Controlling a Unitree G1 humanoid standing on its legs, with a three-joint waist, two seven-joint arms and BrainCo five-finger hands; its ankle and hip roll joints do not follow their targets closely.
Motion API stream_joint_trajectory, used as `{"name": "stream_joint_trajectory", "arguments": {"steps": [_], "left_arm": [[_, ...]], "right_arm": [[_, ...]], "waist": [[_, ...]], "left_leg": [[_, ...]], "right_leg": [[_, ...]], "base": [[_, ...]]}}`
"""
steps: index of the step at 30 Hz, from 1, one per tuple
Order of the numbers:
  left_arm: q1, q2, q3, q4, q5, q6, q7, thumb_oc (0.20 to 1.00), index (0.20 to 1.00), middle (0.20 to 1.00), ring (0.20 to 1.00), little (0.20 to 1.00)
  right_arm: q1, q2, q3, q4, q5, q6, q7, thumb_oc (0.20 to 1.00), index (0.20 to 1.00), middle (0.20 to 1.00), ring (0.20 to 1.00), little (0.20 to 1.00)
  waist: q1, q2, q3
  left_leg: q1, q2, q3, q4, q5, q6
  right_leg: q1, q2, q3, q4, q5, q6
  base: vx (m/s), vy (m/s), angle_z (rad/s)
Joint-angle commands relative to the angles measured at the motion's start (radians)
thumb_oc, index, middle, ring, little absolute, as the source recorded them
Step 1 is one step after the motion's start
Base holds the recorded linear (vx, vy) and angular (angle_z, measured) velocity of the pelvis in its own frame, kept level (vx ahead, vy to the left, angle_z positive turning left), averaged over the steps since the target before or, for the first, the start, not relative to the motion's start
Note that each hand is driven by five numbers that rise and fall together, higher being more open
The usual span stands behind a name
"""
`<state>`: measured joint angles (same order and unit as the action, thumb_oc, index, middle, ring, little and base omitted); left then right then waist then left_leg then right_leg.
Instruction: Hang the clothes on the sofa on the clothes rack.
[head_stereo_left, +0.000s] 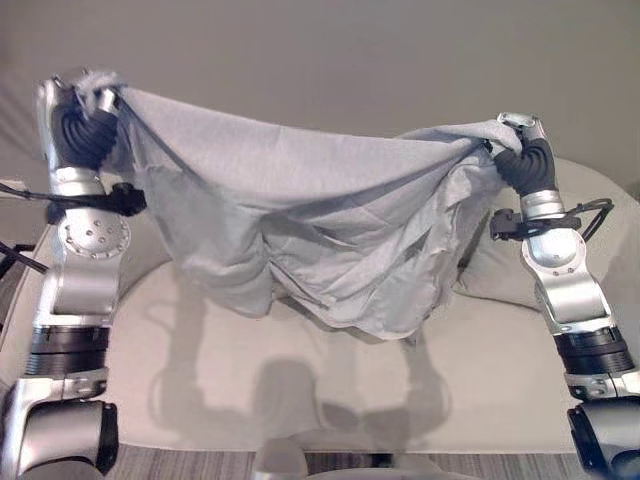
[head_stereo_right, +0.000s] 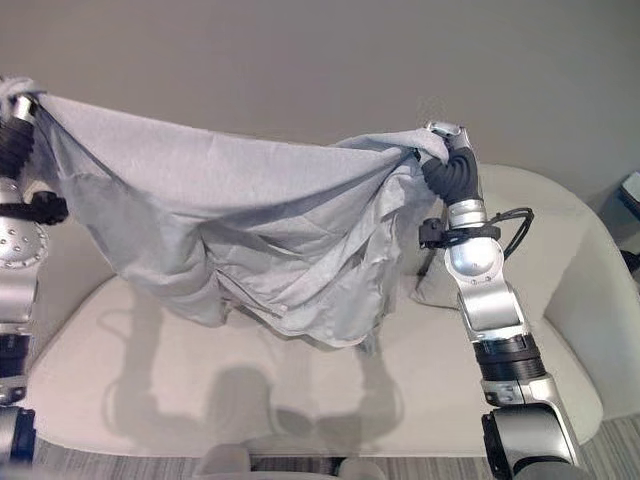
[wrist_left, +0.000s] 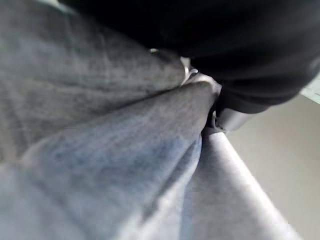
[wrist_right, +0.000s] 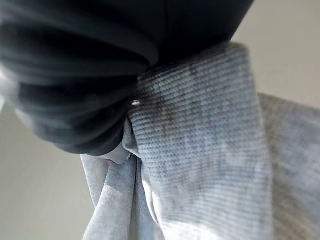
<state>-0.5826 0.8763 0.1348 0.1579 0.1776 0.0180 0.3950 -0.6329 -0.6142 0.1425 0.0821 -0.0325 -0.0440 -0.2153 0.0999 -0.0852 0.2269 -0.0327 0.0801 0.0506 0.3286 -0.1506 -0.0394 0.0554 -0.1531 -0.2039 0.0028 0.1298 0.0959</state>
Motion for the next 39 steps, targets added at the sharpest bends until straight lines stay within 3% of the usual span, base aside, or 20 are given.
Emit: {"name": "stream_joint_trajectory", "arguments": {"steps": [1,3,4,6,9,13,15,18,19,21,24,25,26,28,29,30,33,34,36,39], "left_arm": [[-0.138,0.073,-0.017,-0.039,0.02,-0.028,0.099,0.2,0.2,0.2,0.2,0.2],[-0.191,0.102,-0.04,-0.001,0.006,-0.03,0.114,0.2,0.2,0.2,0.2,0.2],[-0.197,0.137,-0.03,0.02,0.007,-0.019,0.13,0.2,0.2,0.2,0.2,0.2],[-0.182,0.159,0.0,0.047,-0.003,-0.021,0.136,0.2,0.2,0.2,0.2,0.2],[-0.158,0.183,0.036,0.092,-0.03,-0.021,0.148,0.2,0.2,0.2,0.2,0.2],[-0.195,0.173,0.021,0.115,-0.037,-0.021,0.154,0.2,0.2,0.2,0.2,0.2],[-0.236,0.142,-0.012,0.103,-0.029,-0.023,0.143,0.2,0.2,0.2,0.2,0.2],[-0.263,0.147,-0.04,0.105,-0.018,-0.021,0.135,0.2,0.2,0.2,0.2,0.2],[-0.276,0.147,-0.053,0.095,-0.01,-0.02,0.129,0.2,0.2,0.2,0.2,0.2],[-0.289,0.141,-0.054,0.098,-0.004,-0.017,0.129,0.2,0.2,0.2,0.2,0.2],[-0.303,0.135,-0.061,0.101,0.005,-0.007,0.129,0.2,0.2,0.2,0.2,0.2],[-0.308,0.136,-0.056,0.106,0.012,0.004,0.13,0.2,0.2,0.2,0.2,0.2],[-0.306,0.134,-0.055,0.104,0.013,0.004,0.13,0.2,0.2,0.2,0.2,0.2],[-0.294,0.103,-0.057,0.073,0.025,-0.001,0.116,0.2,0.2,0.2,0.2,0.2],[-0.294,0.102,-0.058,0.072,0.025,-0.001,0.116,0.2,0.2,0.2,0.2,0.2],[-0.298,0.111,-0.071,0.083,0.019,-0.002,0.121,0.2,0.2,0.2,0.2,0.2],[-0.297,0.125,-0.075,0.09,0.021,-0.001,0.134,0.2,0.2,0.2,0.2,0.2],[-0.3,0.128,-0.076,0.087,0.02,0.001,0.136,0.2,0.2,0.2,0.2,0.2],[-0.303,0.093,-0.091,0.075,0.011,-0.025,0.144,0.2,0.2,0.2,0.2,0.2],[-0.312,0.104,-0.098,0.091,0.002,-0.033,0.144,0.2,0.2,0.2,0.2,0.2]], "right_arm": [[-0.128,-0.108,-0.009,-0.039,-0.033,-0.041,-0.078,0.2,0.2,0.2,0.2,0.2],[-0.184,-0.14,0.031,0.008,-0.028,-0.048,-0.089,0.2,0.2,0.2,0.2,0.2],[-0.214,-0.158,0.041,0.025,-0.023,-0.046,-0.098,0.2,0.2,0.2,0.2,0.2],[-0.233,-0.158,0.065,0.058,0.001,-0.051,-0.102,0.2,0.2,0.2,0.2,0.2],[-0.312,-0.15,0.137,0.093,0.01,-0.054,-0.109,0.2,0.2,0.2,0.2,0.2],[-0.375,-0.159,0.179,0.119,0.015,-0.053,-0.113,0.2,0.2,0.2,0.2,0.2],[-0.372,-0.162,0.174,0.124,0.022,-0.05,-0.108,0.2,0.2,0.2,0.2,0.2],[-0.366,-0.128,0.161,0.135,0.022,-0.046,-0.111,0.2,0.2,0.2,0.2,0.2],[-0.367,-0.118,0.165,0.129,0.02,-0.044,-0.114,0.2,0.2,0.2,0.2,0.2],[-0.361,-0.118,0.161,0.12,0.021,-0.04,-0.115,0.2,0.2,0.2,0.2,0.2],[-0.352,-0.12,0.155,0.108,0.012,-0.035,-0.118,0.2,0.2,0.2,0.2,0.2],[-0.352,-0.121,0.146,0.107,0.005,-0.032,-0.116,0.2,0.2,0.2,0.2,0.2],[-0.351,-0.122,0.146,0.107,0.005,-0.032,-0.116,0.2,0.2,0.2,0.2,0.2],[-0.335,-0.12,0.13,0.1,-0.002,-0.029,-0.11,0.2,0.2,0.2,0.2,0.2],[-0.334,-0.12,0.13,0.099,-0.002,-0.029,-0.11,0.2,0.2,0.2,0.2,0.2],[-0.337,-0.122,0.12,0.088,-0.009,-0.02,-0.11,0.2,0.2,0.2,0.2,0.2],[-0.363,-0.126,0.136,0.087,-0.008,-0.014,-0.115,0.2,0.2,0.2,0.2,0.2],[-0.365,-0.13,0.136,0.085,-0.008,-0.013,-0.119,0.2,0.2,0.2,0.2,0.2],[-0.348,-0.197,0.121,0.05,0.001,-0.015,-0.135,0.2,0.2,0.2,0.2,0.2],[-0.359,-0.216,0.138,0.055,0.006,-0.018,-0.14,0.2,0.2,0.2,0.2,0.2]], "waist": [[0.03,0.099,0.034],[0.029,0.096,0.041],[0.046,0.07,0.028],[0.057,0.036,-0.008],[0.085,0.03,-0.042],[0.1,0.036,-0.016],[0.093,0.041,-0.002],[0.1,0.024,-0.008],[0.1,0.003,-0.007],[0.095,-0.001,-0.009],[0.089,0.001,-0.019],[0.1,0.007,-0.036],[0.099,0.007,-0.037],[0.094,0.01,-0.075],[0.094,0.007,-0.077],[0.089,0.014,-0.087],[0.09,0.033,-0.07],[0.09,0.036,-0.062],[0.049,0.042,-0.03],[0.034,0.033,-0.026]], "left_leg": [[0.232,-0.038,-0.001,-0.416,0.201,-0.011],[0.219,-0.049,-0.014,-0.416,0.208,-0.005],[0.198,-0.08,-0.021,-0.416,0.205,0.007],[0.176,-0.095,-0.026,-0.416,0.19,0.01],[0.157,-0.074,-0.014,-0.416,0.207,0.005],[0.148,-0.048,0.024,-0.404,0.24,-0.008],[0.152,0.004,0.093,-0.416,0.226,-0.009],[0.135,0.084,0.097,-0.416,0.244,0.001],[0.135,0.176,0.114,-0.416,0.268,-0.006],[0.148,0.247,0.109,-0.416,0.284,-0.015],[0.154,0.297,0.09,-0.416,0.297,-0.031],[0.154,0.29,0.037,-0.416,0.294,-0.047],[0.153,0.289,0.035,-0.416,0.295,-0.047],[0.152,0.244,0.036,-0.416,0.26,-0.067],[0.15,0.239,0.037,-0.416,0.259,-0.065],[0.159,0.179,0.048,-0.416,0.227,-0.064],[0.181,0.146,0.071,-0.416,0.21,-0.059],[0.178,0.126,0.073,-0.416,0.2,-0.055],[0.163,0.004,0.045,-0.416,0.188,-0.027],[0.16,-0.034,0.032,-0.416,0.191,-0.019]], "right_leg": [[-0.007,0.079,0.121,0.167,0.009,-0.021],[-0.004,0.109,0.126,0.171,0.0,-0.02],[0.032,0.137,0.13,0.115,-0.024,-0.04],[0.077,0.133,0.131,0.006,-0.034,-0.046],[0.106,0.131,0.119,-0.082,-0.023,-0.043],[0.125,0.124,0.08,-0.09,-0.045,-0.045],[0.142,0.105,0.034,-0.09,-0.049,-0.04],[0.143,0.087,0.019,-0.09,-0.05,-0.034],[0.146,0.052,0.002,-0.09,-0.038,-0.026],[0.153,0.021,-0.017,-0.09,-0.021,-0.021],[0.16,-0.004,-0.021,-0.09,-0.008,-0.025],[0.168,-0.027,-0.009,-0.09,-0.004,-0.033],[0.167,-0.028,-0.01,-0.09,-0.004,-0.033],[0.167,-0.107,-0.007,-0.09,0.003,-0.042],[0.166,-0.112,-0.007,-0.09,0.002,-0.039],[0.164,-0.172,-0.015,-0.085,0.018,-0.046],[0.156,-0.202,-0.037,-0.045,0.014,-0.049],[0.155,-0.19,-0.036,-0.028,0.013,-0.053],[0.093,0.008,0.048,0.037,-0.007,-0.045],[0.067,0.098,0.044,0.019,-0.016,-0.038]], "base": [[-0.17,0.097,0.61],[-0.12,0.025,0.68],[-0.07,-0.047,0.52],[-0.02,-0.084,0.36],[0.04,-0.065,0.37],[-0.01,-0.024,0.09],[-0.05,0.086,0.49],[0.03,0.147,0.91],[0.09,0.287,0.83],[0.08,0.345,0.62],[0.05,0.325,0.18],[0.06,0.466,0.44],[0.05,0.712,0.29],[0.06,0.631,0.11],[0.11,0.645,0.4],[0.09,0.605,0.39],[0.03,0.501,0.1],[-0.03,0.47,-0.01],[-0.07,0.683,0.29],[-0.02,0.186,0.68]]}}
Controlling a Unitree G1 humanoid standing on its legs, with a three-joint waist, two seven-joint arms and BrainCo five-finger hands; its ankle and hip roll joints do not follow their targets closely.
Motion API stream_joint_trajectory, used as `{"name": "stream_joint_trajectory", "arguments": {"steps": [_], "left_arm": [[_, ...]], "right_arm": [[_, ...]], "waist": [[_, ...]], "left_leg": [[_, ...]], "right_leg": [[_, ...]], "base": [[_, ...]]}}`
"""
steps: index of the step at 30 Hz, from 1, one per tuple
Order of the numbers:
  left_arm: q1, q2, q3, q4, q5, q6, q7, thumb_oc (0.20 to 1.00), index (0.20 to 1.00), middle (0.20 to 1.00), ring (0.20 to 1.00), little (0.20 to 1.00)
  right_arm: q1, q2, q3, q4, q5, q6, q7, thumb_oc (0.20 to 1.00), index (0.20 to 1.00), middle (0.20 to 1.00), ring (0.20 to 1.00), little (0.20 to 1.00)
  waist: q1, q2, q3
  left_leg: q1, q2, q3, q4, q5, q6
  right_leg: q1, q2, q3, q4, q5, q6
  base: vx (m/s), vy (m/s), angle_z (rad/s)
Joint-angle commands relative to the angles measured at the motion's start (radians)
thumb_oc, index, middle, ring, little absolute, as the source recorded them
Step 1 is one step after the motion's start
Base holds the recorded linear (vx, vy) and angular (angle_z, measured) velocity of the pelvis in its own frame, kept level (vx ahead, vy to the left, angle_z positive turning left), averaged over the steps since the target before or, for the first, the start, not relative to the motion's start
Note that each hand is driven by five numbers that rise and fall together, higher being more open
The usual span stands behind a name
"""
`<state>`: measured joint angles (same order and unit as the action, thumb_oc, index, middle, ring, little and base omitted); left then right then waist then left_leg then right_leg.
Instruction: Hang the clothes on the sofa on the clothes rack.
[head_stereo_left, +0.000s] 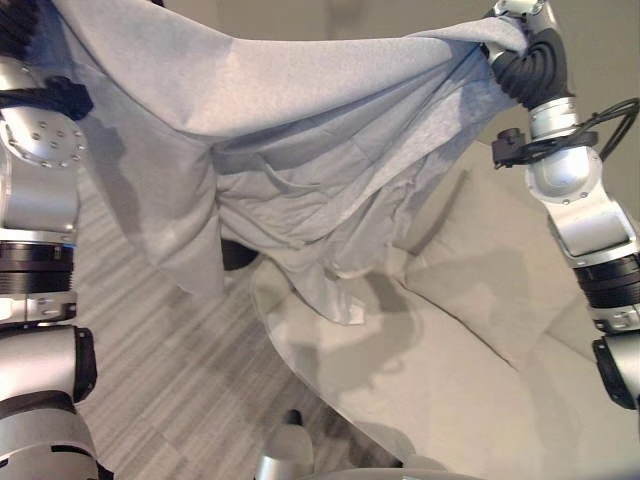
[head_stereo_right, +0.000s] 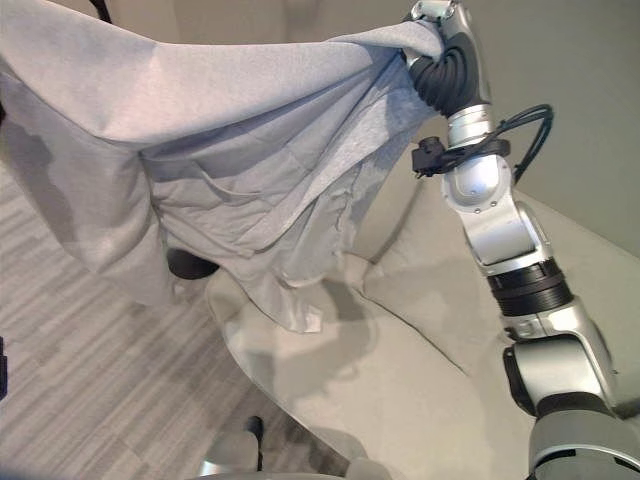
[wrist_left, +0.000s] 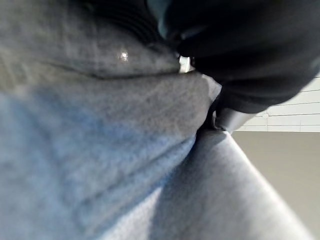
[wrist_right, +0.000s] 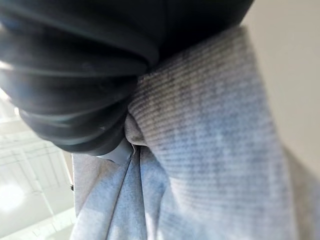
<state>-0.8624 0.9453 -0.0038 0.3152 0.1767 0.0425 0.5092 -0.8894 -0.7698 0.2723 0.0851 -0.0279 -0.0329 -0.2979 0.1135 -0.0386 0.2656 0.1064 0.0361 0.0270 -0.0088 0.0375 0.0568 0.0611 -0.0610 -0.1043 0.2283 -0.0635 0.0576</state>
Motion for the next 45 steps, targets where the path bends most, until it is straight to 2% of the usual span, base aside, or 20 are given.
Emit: {"name": "stream_joint_trajectory", "arguments": {"steps": [1,4,7,10,11,12,16,17,18,20,24,27,30,31,32,33,35,36,38,45], "left_arm": [[-0.035,0.04,0.039,-0.06,-0.001,-0.056,0.031,0.2,0.2,0.2,0.2,0.2],[-0.005,0.038,0.052,-0.056,0.001,-0.054,0.031,0.2,0.2,0.2,0.2,0.2],[0.036,0.036,0.08,-0.067,0.0,-0.061,0.029,0.2,0.2,0.2,0.2,0.2],[0.054,0.029,0.091,-0.078,0.0,-0.056,0.026,0.2,0.2,0.2,0.2,0.2],[0.047,0.01,0.082,-0.09,-0.001,-0.057,0.019,0.2,0.2,0.2,0.2,0.2],[0.039,0.003,0.077,-0.094,-0.002,-0.058,0.017,0.2,0.2,0.2,0.2,0.2],[0.013,0.014,0.046,-0.097,-0.002,-0.056,0.005,0.2,0.2,0.2,0.2,0.2],[0.013,0.015,0.045,-0.097,-0.002,-0.056,0.005,0.2,0.2,0.2,0.2,0.2],[0.005,0.031,0.041,-0.091,-0.005,-0.055,0.008,0.2,0.2,0.2,0.2,0.2],[-0.018,0.034,0.028,-0.081,-0.004,-0.056,0.008,0.2,0.2,0.2,0.2,0.2],[-0.015,0.013,0.033,-0.098,0.008,-0.055,-0.004,0.2,0.2,0.2,0.2,0.2],[-0.019,-0.004,0.008,-0.109,0.008,-0.058,-0.018,0.2,0.2,0.2,0.2,0.2],[-0.007,0.006,0.018,-0.124,0.01,-0.061,-0.016,0.2,0.2,0.2,0.2,0.2],[-0.002,0.005,0.011,-0.145,0.013,-0.063,-0.02,0.2,0.2,0.2,0.2,0.2],[-0.001,0.004,0.012,-0.147,0.013,-0.062,-0.02,0.2,0.2,0.2,0.2,0.2],[0.014,-0.025,0.014,-0.156,0.008,-0.077,-0.02,0.2,0.2,0.2,0.2,0.2],[0.008,-0.026,0.008,-0.154,0.001,-0.08,-0.02,0.2,0.2,0.2,0.2,0.2],[0.015,-0.026,0.004,-0.153,0.004,-0.074,-0.024,0.2,0.2,0.2,0.2,0.2],[0.006,-0.044,-0.005,-0.153,0.006,-0.071,-0.026,0.2,0.2,0.2,0.2,0.2],[0.025,-0.057,0.006,-0.167,-0.006,-0.088,-0.025,0.2,0.2,0.2,0.2,0.2]], "right_arm": [[-0.108,-0.064,0.012,0.054,0.001,-0.03,-0.058,0.2,0.2,0.2,0.2,0.2],[-0.084,-0.079,-0.001,0.043,0.006,-0.037,-0.055,0.2,0.2,0.2,0.2,0.2],[-0.096,-0.086,0.03,0.042,0.008,-0.04,-0.052,0.2,0.2,0.2,0.2,0.2],[-0.103,-0.089,0.031,0.041,0.007,-0.043,-0.05,0.2,0.2,0.2,0.2,0.2],[-0.088,-0.093,0.011,0.03,0.004,-0.039,-0.05,0.2,0.2,0.2,0.2,0.2],[-0.082,-0.093,0.001,0.019,0.0,-0.037,-0.047,0.2,0.2,0.2,0.2,0.2],[-0.089,-0.075,0.003,0.019,-0.016,-0.035,-0.047,0.2,0.2,0.2,0.2,0.2],[-0.089,-0.075,0.003,0.02,-0.016,-0.035,-0.047,0.2,0.2,0.2,0.2,0.2],[-0.091,-0.056,0.004,0.024,-0.017,-0.033,-0.053,0.2,0.2,0.2,0.2,0.2],[-0.069,-0.058,-0.009,0.011,-0.023,-0.03,-0.055,0.2,0.2,0.2,0.2,0.2],[-0.035,-0.045,-0.044,-0.011,-0.031,-0.027,-0.048,0.2,0.2,0.2,0.2,0.2],[-0.026,-0.018,-0.068,-0.027,-0.044,-0.014,-0.045,0.2,0.2,0.2,0.2,0.2],[-0.031,-0.013,-0.062,-0.04,-0.044,-0.009,-0.043,0.2,0.2,0.2,0.2,0.2],[-0.016,-0.013,-0.072,-0.063,-0.044,-0.008,-0.041,0.2,0.2,0.2,0.2,0.2],[-0.011,-0.013,-0.075,-0.068,-0.045,-0.006,-0.04,0.2,0.2,0.2,0.2,0.2],[0.007,-0.042,-0.09,-0.1,-0.048,-0.01,-0.04,0.2,0.2,0.2,0.2,0.2],[0.012,-0.05,-0.091,-0.11,-0.039,-0.014,-0.04,0.2,0.2,0.2,0.2,0.2],[0.024,-0.055,-0.093,-0.101,-0.039,-0.017,-0.039,0.2,0.2,0.2,0.2,0.2],[0.039,-0.058,-0.104,-0.102,-0.048,-0.015,-0.038,0.2,0.2,0.2,0.2,0.2],[0.008,-0.062,-0.068,-0.084,-0.033,-0.03,-0.027,0.2,0.2,0.2,0.2,0.2]], "waist": [[0.01,-0.016,-0.058],[-0.016,-0.039,-0.066],[-0.026,-0.032,-0.085],[-0.029,-0.019,-0.086],[-0.039,-0.014,-0.073],[-0.038,-0.012,-0.07],[-0.015,-0.029,-0.077],[-0.015,-0.029,-0.078],[0.005,-0.042,-0.072],[0.009,-0.035,-0.086],[0.008,-0.014,-0.12],[-0.004,0.02,-0.144],[-0.003,0.038,-0.125],[-0.022,0.055,-0.107],[-0.02,0.057,-0.105],[-0.053,0.077,-0.089],[-0.075,0.079,-0.084],[-0.094,0.062,-0.081],[-0.096,0.045,-0.092],[-0.078,0.031,-0.135]], "left_leg": [[0.025,-0.005,0.047,-0.078,-0.003,-0.111],[0.029,-0.053,0.019,-0.078,-0.009,-0.087],[0.038,-0.047,0.02,-0.078,0.003,-0.088],[0.069,-0.027,0.035,-0.073,0.054,-0.1],[0.061,0.015,0.097,-0.036,0.047,-0.112],[0.059,0.034,0.106,-0.039,0.04,-0.109],[0.006,0.125,0.086,-0.078,0.041,-0.084],[0.004,0.125,0.087,-0.078,0.042,-0.084],[-0.059,0.22,0.055,-0.078,0.075,-0.091],[-0.097,0.255,0.018,-0.078,0.062,-0.114],[-0.088,0.227,-0.009,-0.078,0.058,-0.137],[-0.041,0.154,0.031,-0.078,0.031,-0.146],[0.001,0.128,0.071,-0.078,0.018,-0.146],[0.018,0.083,0.073,-0.078,0.003,-0.136],[0.021,0.085,0.074,-0.078,0.002,-0.136],[0.032,0.042,0.064,-0.078,-0.006,-0.124],[0.042,0.019,0.066,-0.078,-0.015,-0.122],[0.051,-0.007,0.074,-0.078,-0.032,-0.123],[0.044,-0.019,0.052,-0.078,-0.028,-0.109],[0.051,0.014,0.081,-0.078,-0.024,-0.101]], "right_leg": [[0.032,0.046,-0.055,-0.214,0.178,0.005],[0.014,0.098,-0.009,-0.281,0.167,-0.021],[0.02,0.088,-0.021,-0.316,0.162,-0.024],[0.034,0.075,-0.039,-0.316,0.153,-0.02],[0.063,0.045,-0.071,-0.316,0.152,-0.01],[0.073,0.036,-0.079,-0.316,0.149,-0.009],[0.08,0.006,-0.062,-0.316,0.138,-0.006],[0.078,0.007,-0.062,-0.316,0.139,-0.006],[0.098,-0.024,-0.042,-0.316,0.153,-0.004],[0.131,-0.057,-0.028,-0.316,0.167,-0.015],[0.146,-0.118,-0.015,-0.316,0.186,-0.029],[0.147,-0.236,-0.027,-0.288,0.215,-0.037],[0.143,-0.276,-0.054,-0.243,0.203,-0.036],[0.124,-0.236,-0.036,-0.186,0.211,-0.039],[0.119,-0.235,-0.032,-0.173,0.205,-0.039],[0.076,-0.144,0.005,-0.142,0.194,-0.033],[0.048,-0.091,-0.022,-0.165,0.182,-0.026],[0.007,-0.034,-0.075,-0.253,0.174,-0.024],[0.012,-0.014,-0.029,-0.279,0.181,-0.025],[0.038,-0.025,-0.062,-0.316,0.157,-0.006]], "base": [[0.01,0.201,0.08],[0.05,0.103,0.14],[0.07,0.053,0.62],[0.08,0.053,0.22],[0.03,0.078,0.42],[0.01,0.106,0.8],[0.04,0.095,0.68],[0.1,0.22,-0.13],[0.15,0.289,-0.06],[0.22,0.508,0.0],[0.16,0.493,-0.07],[0.18,0.605,-0.34],[0.11,0.477,-0.21],[0.04,0.317,-0.59],[0.05,0.558,-0.49],[0.02,0.327,-0.36],[0.07,0.259,0.13],[0.11,0.085,0.17],[0.1,0.009,0.02],[0.05,-0.102,0.16]]}}
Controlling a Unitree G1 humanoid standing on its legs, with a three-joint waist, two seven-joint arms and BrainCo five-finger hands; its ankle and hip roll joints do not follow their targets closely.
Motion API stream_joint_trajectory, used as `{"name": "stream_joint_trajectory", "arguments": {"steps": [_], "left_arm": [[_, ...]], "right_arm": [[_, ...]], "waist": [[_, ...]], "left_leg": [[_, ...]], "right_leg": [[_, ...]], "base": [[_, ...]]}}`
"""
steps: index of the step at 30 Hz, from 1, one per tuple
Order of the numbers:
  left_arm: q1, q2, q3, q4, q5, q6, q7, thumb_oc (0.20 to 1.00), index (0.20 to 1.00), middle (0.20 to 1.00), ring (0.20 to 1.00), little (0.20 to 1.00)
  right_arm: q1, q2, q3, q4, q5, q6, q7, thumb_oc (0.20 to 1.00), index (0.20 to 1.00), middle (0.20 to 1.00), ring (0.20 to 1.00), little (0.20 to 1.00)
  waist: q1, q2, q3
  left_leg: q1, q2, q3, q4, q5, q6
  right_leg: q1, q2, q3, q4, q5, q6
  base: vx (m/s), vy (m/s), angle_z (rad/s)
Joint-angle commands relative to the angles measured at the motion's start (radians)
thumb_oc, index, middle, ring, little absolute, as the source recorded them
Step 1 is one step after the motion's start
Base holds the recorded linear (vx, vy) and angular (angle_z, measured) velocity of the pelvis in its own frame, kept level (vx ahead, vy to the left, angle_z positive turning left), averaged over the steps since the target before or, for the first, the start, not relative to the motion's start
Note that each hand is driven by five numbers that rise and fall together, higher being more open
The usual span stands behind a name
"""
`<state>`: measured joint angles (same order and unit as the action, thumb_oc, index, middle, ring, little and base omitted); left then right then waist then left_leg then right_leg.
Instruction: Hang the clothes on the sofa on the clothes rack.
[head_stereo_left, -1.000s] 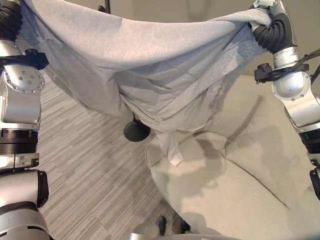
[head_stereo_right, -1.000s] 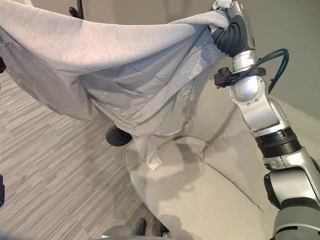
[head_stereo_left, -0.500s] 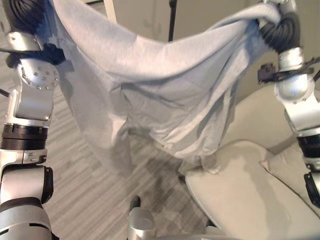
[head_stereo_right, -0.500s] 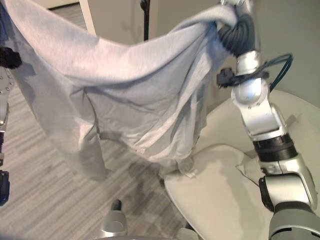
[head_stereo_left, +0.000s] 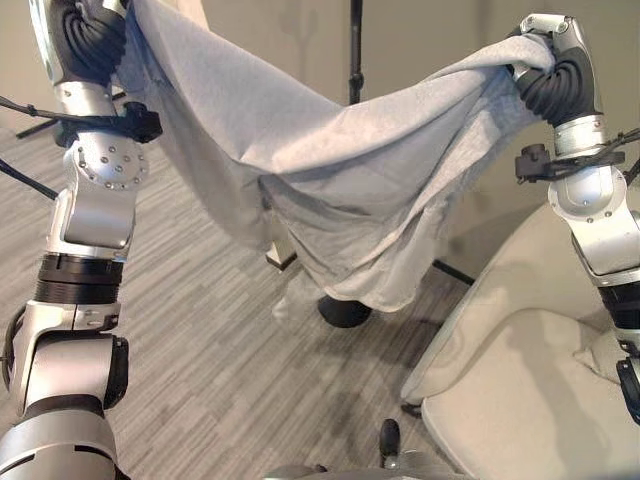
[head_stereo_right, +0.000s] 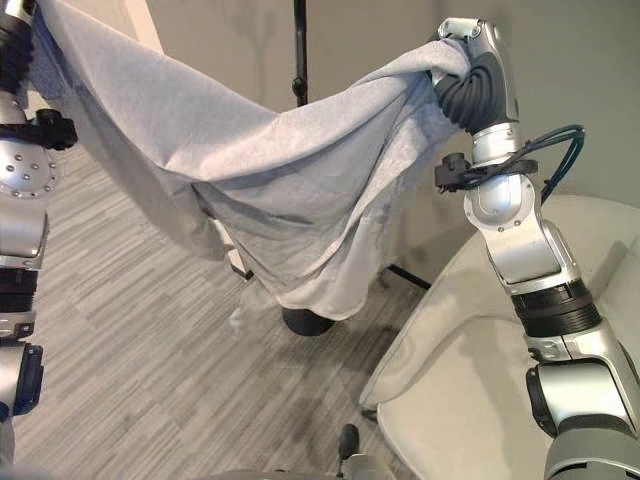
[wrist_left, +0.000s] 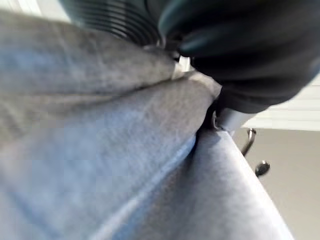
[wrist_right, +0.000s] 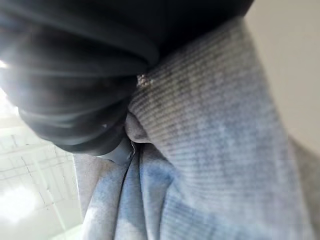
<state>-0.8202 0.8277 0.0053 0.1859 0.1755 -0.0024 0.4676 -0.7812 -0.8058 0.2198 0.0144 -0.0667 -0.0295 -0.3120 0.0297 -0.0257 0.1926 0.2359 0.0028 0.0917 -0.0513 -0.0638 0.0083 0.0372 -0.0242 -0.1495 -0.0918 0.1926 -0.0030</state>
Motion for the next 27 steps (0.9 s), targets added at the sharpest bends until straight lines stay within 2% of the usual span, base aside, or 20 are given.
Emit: {"name": "stream_joint_trajectory", "arguments": {"steps": [1,4,6,8,11,12,13,15,17,18,22,27], "left_arm": [[-0.005,0.057,0.009,-0.046,-0.002,-0.041,0.017,0.2,0.2,0.2,0.2,0.2],[0.019,0.055,0.027,-0.057,0.003,-0.034,0.015,0.2,0.2,0.2,0.2,0.2],[0.033,0.051,0.039,-0.068,0.008,-0.026,0.012,0.2,0.2,0.2,0.2,0.2],[0.042,0.044,0.055,-0.084,0.01,-0.024,0.01,0.2,0.2,0.2,0.2,0.2],[0.052,0.039,0.076,-0.102,0.002,-0.022,0.013,0.2,0.2,0.2,0.2,0.2],[0.051,0.039,0.076,-0.102,0.002,-0.021,0.013,0.2,0.2,0.2,0.2,0.2],[0.058,0.046,0.086,-0.103,0.002,-0.018,0.015,0.2,0.2,0.2,0.2,0.2],[0.064,0.056,0.092,-0.103,0.0,-0.017,0.014,0.2,0.2,0.2,0.2,0.2],[0.063,0.056,0.094,-0.102,0.0,-0.016,0.014,0.2,0.2,0.2,0.2,0.2],[0.065,0.049,0.102,-0.108,-0.002,-0.02,0.015,0.2,0.2,0.2,0.2,0.2],[0.093,0.037,0.115,-0.154,0.021,-0.026,-0.007,0.2,0.2,0.2,0.2,0.2],[0.069,0.042,0.087,-0.133,0.023,-0.031,-0.003,0.2,0.2,0.2,0.2,0.2]], "right_arm": [[-0.093,-0.022,-0.022,-0.02,0.003,-0.035,-0.011,0.2,0.2,0.2,0.2,0.2],[-0.093,-0.017,-0.017,-0.026,0.001,-0.037,-0.005,0.2,0.2,0.2,0.2,0.2],[-0.091,-0.013,-0.015,-0.026,0.006,-0.04,-0.002,0.2,0.2,0.2,0.2,0.2],[-0.087,-0.013,-0.021,-0.034,0.008,-0.043,-0.001,0.2,0.2,0.2,0.2,0.2],[-0.083,-0.002,-0.033,-0.04,0.004,-0.038,0.002,0.2,0.2,0.2,0.2,0.2],[-0.082,-0.002,-0.034,-0.04,0.004,-0.037,0.002,0.2,0.2,0.2,0.2,0.2],[-0.075,-0.007,-0.049,-0.042,0.0,-0.038,0.002,0.2,0.2,0.2,0.2,0.2],[-0.071,-0.011,-0.061,-0.036,0.001,-0.038,-0.007,0.2,0.2,0.2,0.2,0.2],[-0.074,-0.009,-0.063,-0.033,0.002,-0.039,-0.012,0.2,0.2,0.2,0.2,0.2],[-0.067,0.005,-0.076,-0.03,0.003,-0.037,-0.019,0.2,0.2,0.2,0.2,0.2],[-0.024,0.048,-0.093,-0.064,0.005,-0.039,-0.006,0.2,0.2,0.2,0.2,0.2],[-0.008,0.049,-0.091,-0.079,-0.002,-0.03,-0.008,0.2,0.2,0.2,0.2,0.2]], "waist": [[0.007,0.017,-0.066],[0.005,0.015,-0.071],[0.0,0.015,-0.072],[-0.005,0.008,-0.062],[0.004,-0.004,-0.036],[0.004,-0.005,-0.036],[0.022,-0.016,-0.029],[0.052,-0.019,-0.028],[0.068,-0.023,-0.024],[0.089,-0.021,-0.011],[0.083,0.003,-0.05],[0.072,0.002,-0.083]], "left_leg": [[-0.077,0.054,0.018,-0.036,0.081,-0.051],[-0.065,0.076,0.021,-0.036,0.105,-0.05],[-0.042,0.096,0.028,-0.036,0.141,-0.05],[-0.034,0.116,0.039,0.005,0.16,-0.056],[-0.089,0.14,0.022,0.092,0.145,-0.06],[-0.091,0.14,0.021,0.096,0.143,-0.06],[-0.138,0.146,0.016,0.041,0.122,-0.052],[-0.19,0.139,-0.01,-0.036,0.134,-0.057],[-0.229,0.132,-0.021,-0.036,0.129,-0.059],[-0.284,0.121,-0.038,-0.036,0.119,-0.071],[-0.244,0.116,-0.037,-0.036,0.142,-0.078],[-0.194,0.057,-0.015,-0.036,0.121,-0.075]], "right_leg": [[0.062,-0.058,-0.021,0.005,-0.102,0.057],[0.06,-0.043,-0.032,0.005,-0.111,0.061],[0.061,-0.03,-0.039,0.005,-0.115,0.062],[0.072,-0.029,-0.049,0.005,-0.114,0.063],[0.098,-0.04,-0.049,0.005,-0.12,0.056],[0.098,-0.04,-0.05,0.005,-0.12,0.056],[0.107,-0.04,-0.04,0.005,-0.128,0.053],[0.122,-0.028,-0.013,0.005,-0.137,0.049],[0.123,-0.028,0.0,0.005,-0.133,0.046],[0.148,-0.034,0.011,0.005,-0.137,0.04],[0.145,-0.071,0.028,0.005,-0.114,0.031],[0.158,-0.144,0.038,0.005,-0.086,0.028]], "base": [[0.03,-0.089,-0.02],[0.04,-0.1,-0.03],[0.06,-0.086,-0.01],[0.04,-0.114,0.08],[0.01,-0.079,0.2],[0.03,-0.079,0.08],[0.07,-0.03,0.03],[0.13,0.0,-0.01],[0.09,0.046,-0.42],[0.1,0.124,-0.5],[0.16,0.258,-0.25],[0.18,0.279,-0.39]]}}
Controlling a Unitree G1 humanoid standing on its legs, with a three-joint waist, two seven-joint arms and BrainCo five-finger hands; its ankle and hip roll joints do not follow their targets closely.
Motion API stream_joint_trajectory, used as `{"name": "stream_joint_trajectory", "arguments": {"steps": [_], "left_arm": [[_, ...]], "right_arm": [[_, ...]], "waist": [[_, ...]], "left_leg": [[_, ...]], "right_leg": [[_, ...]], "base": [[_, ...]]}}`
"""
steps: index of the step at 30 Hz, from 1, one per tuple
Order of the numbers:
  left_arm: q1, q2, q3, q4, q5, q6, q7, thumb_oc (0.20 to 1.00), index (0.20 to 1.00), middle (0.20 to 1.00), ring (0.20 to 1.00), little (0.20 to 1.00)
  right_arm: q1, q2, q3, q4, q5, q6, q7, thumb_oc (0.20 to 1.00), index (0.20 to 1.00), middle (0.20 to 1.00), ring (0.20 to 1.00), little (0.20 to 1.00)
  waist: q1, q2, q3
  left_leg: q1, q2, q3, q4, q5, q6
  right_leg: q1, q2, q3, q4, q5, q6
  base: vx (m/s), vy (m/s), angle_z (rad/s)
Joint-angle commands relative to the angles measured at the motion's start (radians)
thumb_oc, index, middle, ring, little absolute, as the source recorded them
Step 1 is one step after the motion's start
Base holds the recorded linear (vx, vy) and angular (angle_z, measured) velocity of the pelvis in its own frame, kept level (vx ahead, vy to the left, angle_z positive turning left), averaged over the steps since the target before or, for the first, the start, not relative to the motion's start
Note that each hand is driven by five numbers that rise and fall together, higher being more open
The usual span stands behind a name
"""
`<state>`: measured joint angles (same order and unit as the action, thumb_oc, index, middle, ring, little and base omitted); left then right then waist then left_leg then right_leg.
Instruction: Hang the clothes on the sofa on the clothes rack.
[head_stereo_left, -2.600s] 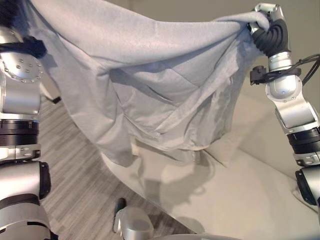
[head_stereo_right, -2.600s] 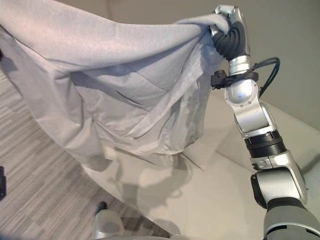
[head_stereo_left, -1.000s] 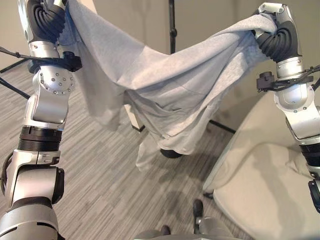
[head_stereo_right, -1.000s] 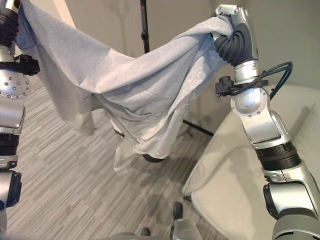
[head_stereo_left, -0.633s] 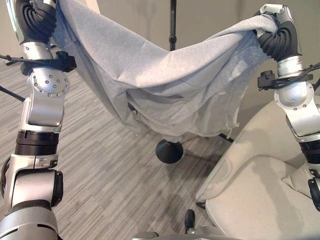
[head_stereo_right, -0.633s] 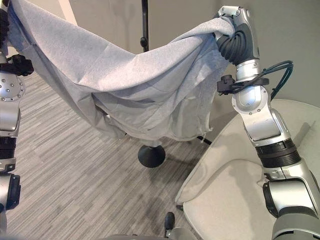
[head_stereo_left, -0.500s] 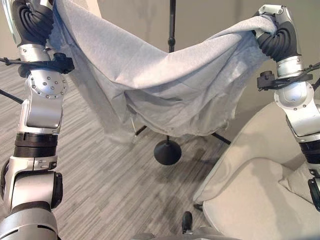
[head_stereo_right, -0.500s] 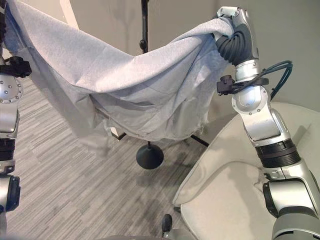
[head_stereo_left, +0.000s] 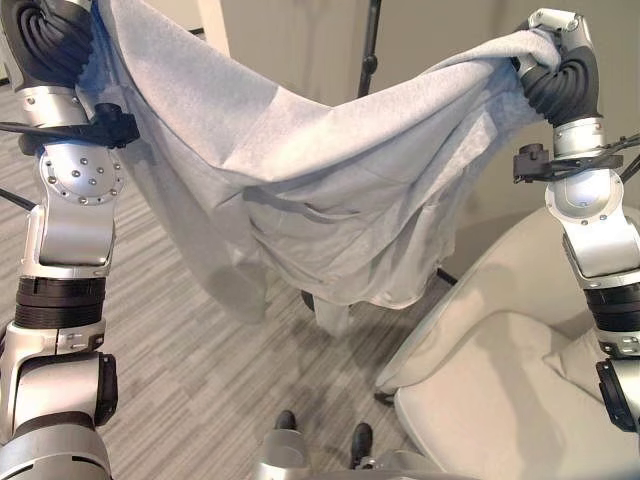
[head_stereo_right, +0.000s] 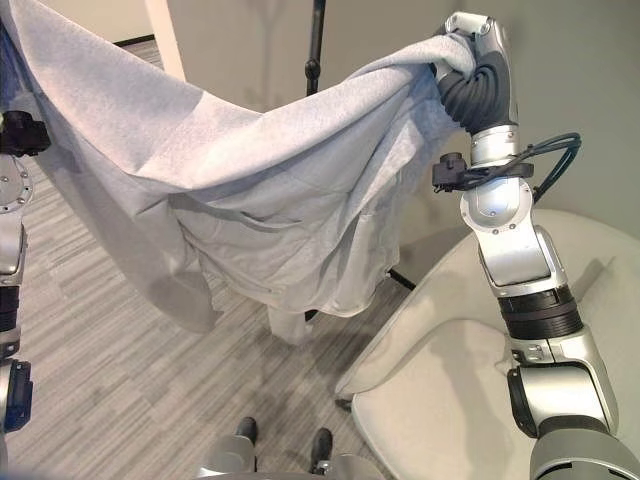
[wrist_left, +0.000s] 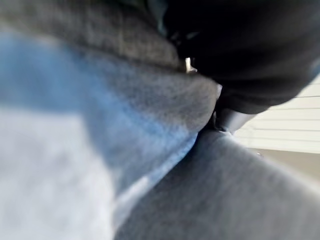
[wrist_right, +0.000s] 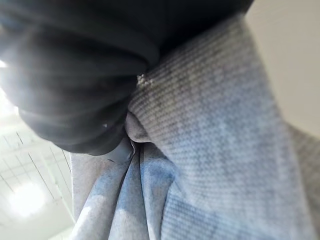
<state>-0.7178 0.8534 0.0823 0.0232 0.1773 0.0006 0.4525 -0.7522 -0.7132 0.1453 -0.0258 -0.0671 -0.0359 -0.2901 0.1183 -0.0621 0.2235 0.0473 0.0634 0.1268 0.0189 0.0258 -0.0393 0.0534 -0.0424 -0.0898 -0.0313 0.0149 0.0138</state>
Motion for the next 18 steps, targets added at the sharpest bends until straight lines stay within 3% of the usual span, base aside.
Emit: {"name": "stream_joint_trajectory", "arguments": {"steps": [1,4,7,9,10,15,18], "left_arm": [[-0.034,0.017,0.008,0.031,0.021,-0.034,0.013,0.2,0.2,0.2,0.2,0.2],[-0.047,0.012,0.002,0.032,0.026,-0.034,0.015,0.2,0.2,0.2,0.2,0.2],[-0.051,0.001,-0.006,0.013,0.029,-0.034,0.01,0.2,0.2,0.2,0.2,0.2],[-0.065,-0.014,-0.021,0.002,0.024,-0.04,0.01,0.2,0.2,0.2,0.2,0.2],[-0.074,-0.016,-0.03,-0.002,0.021,-0.038,0.007,0.2,0.2,0.2,0.2,0.2],[-0.083,-0.007,-0.038,0.016,0.02,-0.038,0.012,0.2,0.2,0.2,0.2,0.2],[-0.088,-0.038,-0.028,0.005,0.017,-0.031,0.018,0.2,0.2,0.2,0.2,0.2]], "right_arm": [[-0.036,-0.044,-0.018,-0.039,-0.001,-0.024,-0.03,0.2,0.2,0.2,0.2,0.2],[-0.037,-0.04,-0.019,-0.043,-0.003,-0.022,-0.036,0.2,0.2,0.2,0.2,0.2],[-0.032,-0.027,-0.016,-0.067,-0.01,-0.018,-0.03,0.2,0.2,0.2,0.2,0.2],[-0.034,-0.033,-0.011,-0.087,-0.014,-0.015,-0.024,0.2,0.2,0.2,0.2,0.2],[-0.019,-0.029,-0.013,-0.098,-0.01,-0.016,-0.02,0.2,0.2,0.2,0.2,0.2],[-0.007,-0.062,-0.051,-0.081,-0.02,-0.024,-0.043,0.2,0.2,0.2,0.2,0.2],[0.02,-0.063,-0.072,-0.099,-0.017,-0.025,-0.026,0.2,0.2,0.2,0.2,0.2]], "waist": [[-0.015,0.037,-0.113],[-0.024,0.043,-0.112],[-0.029,0.068,-0.093],[-0.046,0.106,-0.05],[-0.05,0.108,-0.039],[-0.106,0.099,-0.019],[-0.115,0.071,-0.026]], "left_leg": [[-0.004,-0.006,-0.049,-0.106,0.031,-0.026],[0.018,-0.033,-0.049,-0.106,0.015,-0.022],[0.049,-0.041,-0.046,-0.106,0.008,-0.015],[0.095,-0.034,-0.048,-0.106,0.012,-0.009],[0.109,-0.039,-0.051,-0.106,0.008,-0.007],[0.148,-0.044,-0.092,-0.106,-0.011,0.005],[0.151,-0.035,-0.104,-0.106,-0.029,0.014]], "right_leg": [[0.143,-0.127,-0.021,-0.056,0.091,0.012],[0.157,-0.152,-0.013,-0.043,0.116,0.011],[0.136,-0.166,-0.006,0.066,0.123,0.01],[0.106,-0.136,0.023,0.18,0.109,0.005],[0.096,-0.123,0.028,0.187,0.104,0.007],[-0.058,-0.075,0.009,-0.012,0.089,0.015],[-0.056,-0.081,0.014,-0.056,0.103,0.022]], "base": [[0.1,0.165,-0.33],[0.14,0.214,-0.14],[0.13,0.234,-0.12],[0.11,0.24,-0.14],[0.1,0.167,-0.11],[0.13,-0.006,-0.03],[0.11,-0.084,0.45]]}}
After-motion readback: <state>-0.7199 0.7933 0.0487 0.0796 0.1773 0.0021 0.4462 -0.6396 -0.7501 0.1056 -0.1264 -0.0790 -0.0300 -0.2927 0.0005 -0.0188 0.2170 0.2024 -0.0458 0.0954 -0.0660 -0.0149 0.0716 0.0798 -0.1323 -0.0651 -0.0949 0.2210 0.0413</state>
